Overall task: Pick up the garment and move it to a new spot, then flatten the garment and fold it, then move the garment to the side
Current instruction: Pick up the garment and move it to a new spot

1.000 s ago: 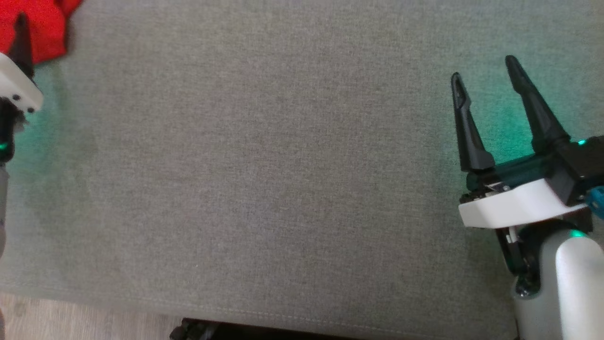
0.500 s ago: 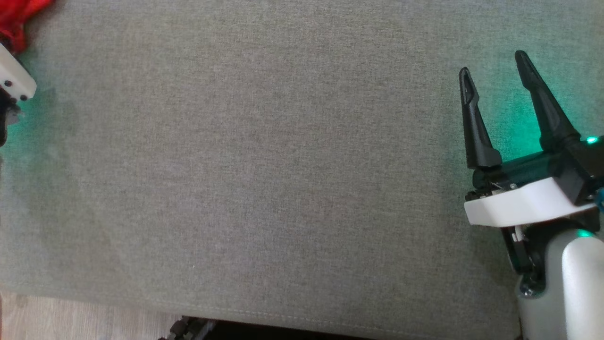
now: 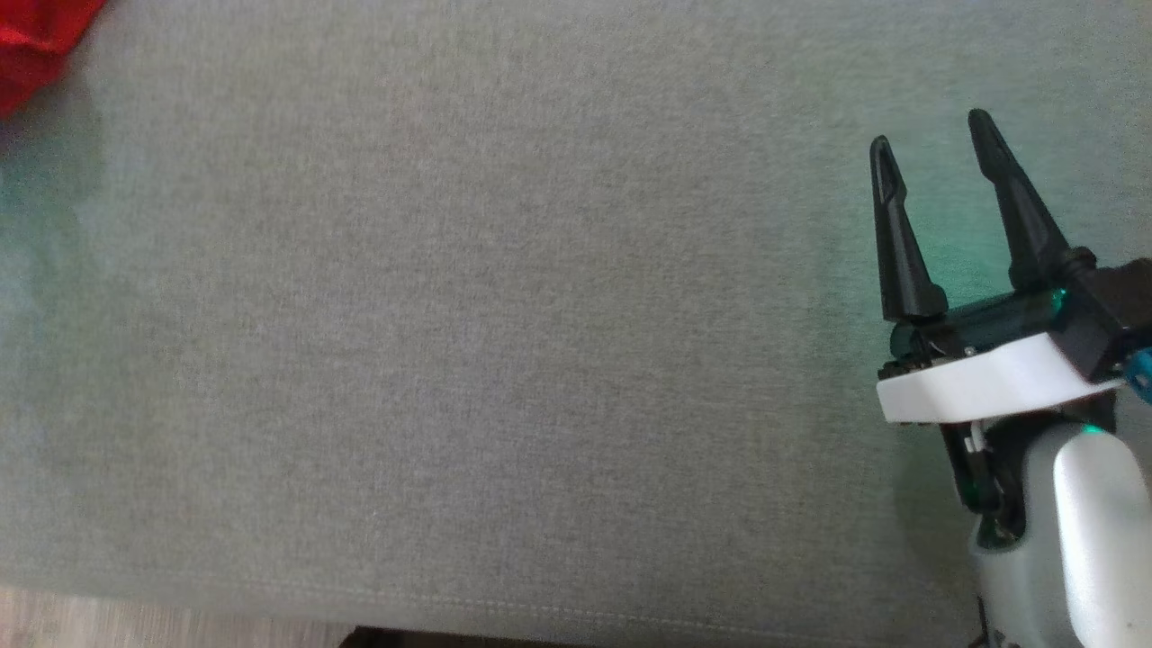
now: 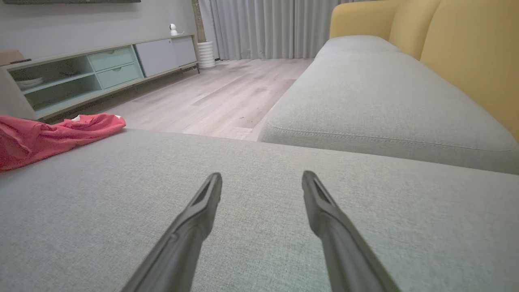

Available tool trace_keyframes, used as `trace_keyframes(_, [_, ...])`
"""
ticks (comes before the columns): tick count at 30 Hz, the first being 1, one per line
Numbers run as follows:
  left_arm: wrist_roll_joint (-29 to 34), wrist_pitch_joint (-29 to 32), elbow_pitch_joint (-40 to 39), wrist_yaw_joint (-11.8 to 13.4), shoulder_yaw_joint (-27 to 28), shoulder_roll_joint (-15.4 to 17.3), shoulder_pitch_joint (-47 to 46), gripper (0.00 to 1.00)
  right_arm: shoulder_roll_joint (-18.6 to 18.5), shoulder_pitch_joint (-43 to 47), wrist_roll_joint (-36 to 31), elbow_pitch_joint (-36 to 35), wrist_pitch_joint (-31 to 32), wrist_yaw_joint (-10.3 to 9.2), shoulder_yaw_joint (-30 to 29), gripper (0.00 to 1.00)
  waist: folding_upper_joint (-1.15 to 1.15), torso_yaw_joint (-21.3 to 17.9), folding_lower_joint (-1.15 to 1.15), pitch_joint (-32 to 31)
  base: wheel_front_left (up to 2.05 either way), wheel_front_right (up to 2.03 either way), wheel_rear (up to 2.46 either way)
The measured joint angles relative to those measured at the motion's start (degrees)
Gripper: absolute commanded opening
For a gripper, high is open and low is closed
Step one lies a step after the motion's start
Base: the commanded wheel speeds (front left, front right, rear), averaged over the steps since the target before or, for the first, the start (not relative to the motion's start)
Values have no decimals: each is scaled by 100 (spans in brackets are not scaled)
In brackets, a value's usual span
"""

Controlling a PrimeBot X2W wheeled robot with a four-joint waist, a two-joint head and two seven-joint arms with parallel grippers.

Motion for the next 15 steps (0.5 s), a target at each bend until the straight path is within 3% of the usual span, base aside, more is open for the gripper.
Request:
trace_keyframes(5, [192,-97,-499,0,-363,127,-267,0,1,28,299,455,-324,0,-93,100,0,-164,0,-520,0,0,0])
trace_keyframes(15, [44,498,-2179,-1,-889,9,-352,0,4,474,864,1300,-898,0,-188,100,0,-649,-2,-1703,0,0,0])
